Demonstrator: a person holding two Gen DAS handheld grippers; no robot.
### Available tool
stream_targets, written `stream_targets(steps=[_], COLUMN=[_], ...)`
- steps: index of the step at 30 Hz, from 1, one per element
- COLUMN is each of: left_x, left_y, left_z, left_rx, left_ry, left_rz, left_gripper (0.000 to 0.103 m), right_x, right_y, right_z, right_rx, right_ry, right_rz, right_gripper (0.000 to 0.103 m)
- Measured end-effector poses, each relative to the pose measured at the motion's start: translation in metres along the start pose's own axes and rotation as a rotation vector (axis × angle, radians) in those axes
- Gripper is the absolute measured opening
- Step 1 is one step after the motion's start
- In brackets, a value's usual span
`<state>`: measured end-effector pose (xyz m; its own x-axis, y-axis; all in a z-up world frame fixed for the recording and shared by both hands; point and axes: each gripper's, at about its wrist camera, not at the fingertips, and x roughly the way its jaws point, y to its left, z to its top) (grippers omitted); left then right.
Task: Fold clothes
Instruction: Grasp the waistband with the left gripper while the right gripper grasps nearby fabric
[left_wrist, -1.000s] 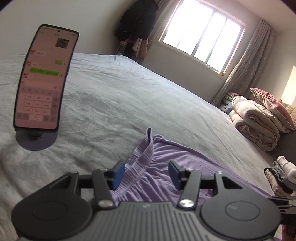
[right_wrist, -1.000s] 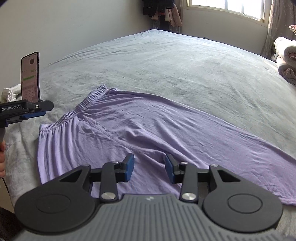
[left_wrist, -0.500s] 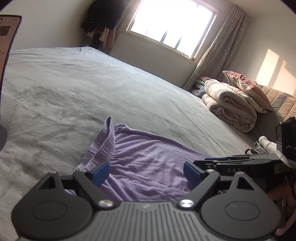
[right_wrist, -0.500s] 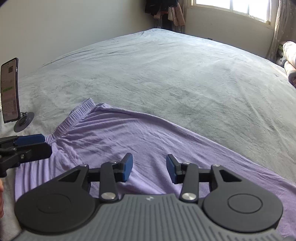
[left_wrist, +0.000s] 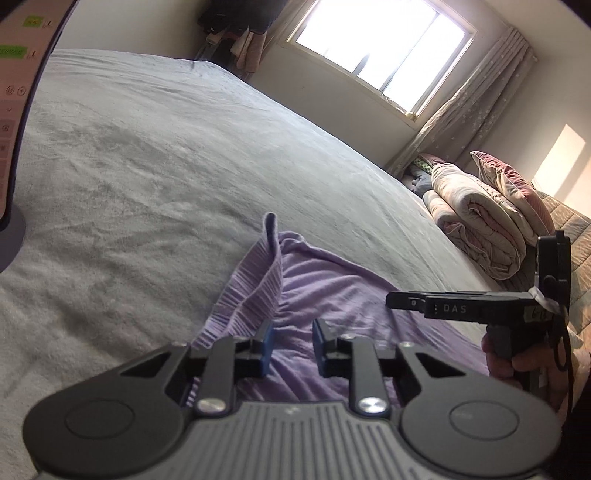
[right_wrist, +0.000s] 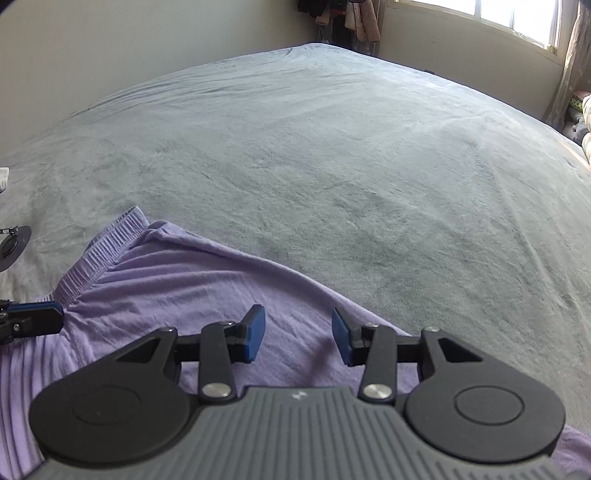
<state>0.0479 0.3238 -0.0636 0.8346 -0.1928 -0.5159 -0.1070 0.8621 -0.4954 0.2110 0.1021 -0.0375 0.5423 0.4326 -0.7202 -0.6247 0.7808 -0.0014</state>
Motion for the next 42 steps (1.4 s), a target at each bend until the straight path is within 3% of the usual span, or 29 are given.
stream_targets(steps=[6, 11, 15, 16, 23, 32, 42], left_x=[0.000, 0.000, -0.002, -0.001, 0.000, 0.001, 0.001], left_y=[0.004, 0.010, 0.016, 0.017, 0.021, 0.022, 0.027], left_z=[0.000, 0.002, 0.003, 0.003, 0.002, 0.002, 0.002], left_rx=[0.014, -0.003, -0.023, -0.029, -0.040, -0.050, -0.079], left_ry=[0.012, 0.022, 0.029, 0.031, 0.031, 0.031, 0.029], left_rz=[0.033, 0.032, 0.027, 0.029, 0.028, 0.027, 0.014], left_gripper=[0.011, 0.007, 0.004, 0.002, 0.002, 0.002, 0.002], right_x=[0.017, 0.027, 0.023, 0.020, -0.028, -0.090, -0.143], right_y=[-0.001, -0.005, -0.005, -0.005, -0.004, 0.014, 0.051], right_z=[0.011, 0.017, 0.018, 0.018, 0.021, 0.021, -0.001], right_rx=[-0.027, -0.011, 0.014, 0.024, 0.099, 0.083, 0.086], right_ry=[0.013, 0.023, 0.042, 0.047, 0.008, -0.032, -0.014], right_rz=[0.005, 0.029, 0.077, 0.083, 0.143, 0.191, 0.329], right_gripper=[0.050, 0.048, 0.003, 0.002, 0.001, 0.001, 0.001])
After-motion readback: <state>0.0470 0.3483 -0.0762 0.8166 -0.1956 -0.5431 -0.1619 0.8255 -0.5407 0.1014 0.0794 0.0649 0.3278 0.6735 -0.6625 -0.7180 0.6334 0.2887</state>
